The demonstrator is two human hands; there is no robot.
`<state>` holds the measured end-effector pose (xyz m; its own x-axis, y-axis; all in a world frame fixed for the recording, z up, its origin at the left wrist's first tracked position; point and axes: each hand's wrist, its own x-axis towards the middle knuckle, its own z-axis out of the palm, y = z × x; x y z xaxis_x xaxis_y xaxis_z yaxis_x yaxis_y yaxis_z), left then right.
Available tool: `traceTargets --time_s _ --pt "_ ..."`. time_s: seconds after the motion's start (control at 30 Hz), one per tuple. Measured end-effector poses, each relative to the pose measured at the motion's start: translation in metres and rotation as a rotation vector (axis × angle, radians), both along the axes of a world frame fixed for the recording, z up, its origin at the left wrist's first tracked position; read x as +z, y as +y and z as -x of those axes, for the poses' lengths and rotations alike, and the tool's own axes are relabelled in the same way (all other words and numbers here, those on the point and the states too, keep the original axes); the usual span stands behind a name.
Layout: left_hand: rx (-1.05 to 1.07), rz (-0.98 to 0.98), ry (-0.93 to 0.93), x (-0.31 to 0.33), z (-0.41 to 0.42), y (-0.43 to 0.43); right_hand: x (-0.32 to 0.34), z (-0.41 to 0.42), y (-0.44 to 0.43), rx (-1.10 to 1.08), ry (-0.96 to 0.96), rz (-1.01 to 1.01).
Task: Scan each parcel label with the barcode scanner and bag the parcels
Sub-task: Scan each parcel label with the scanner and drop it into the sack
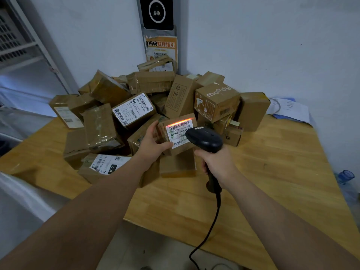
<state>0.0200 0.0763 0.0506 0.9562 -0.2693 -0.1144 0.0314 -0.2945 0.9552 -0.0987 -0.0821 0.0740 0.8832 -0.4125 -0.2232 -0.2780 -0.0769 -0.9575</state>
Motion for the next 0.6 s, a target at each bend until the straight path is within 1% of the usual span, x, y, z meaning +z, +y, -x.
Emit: traceTargets --time_s 0.27,0.6 --pt "0.023 -0.005 -0.014 0.001 0.006 -0.001 -0.005 -0.002 0.001 0.006 0.084 0.023" --pt "0.011 0.000 0.002 0.005 0.011 -0.002 -0.005 0.003 -0.001 0.000 0.082 0.056"
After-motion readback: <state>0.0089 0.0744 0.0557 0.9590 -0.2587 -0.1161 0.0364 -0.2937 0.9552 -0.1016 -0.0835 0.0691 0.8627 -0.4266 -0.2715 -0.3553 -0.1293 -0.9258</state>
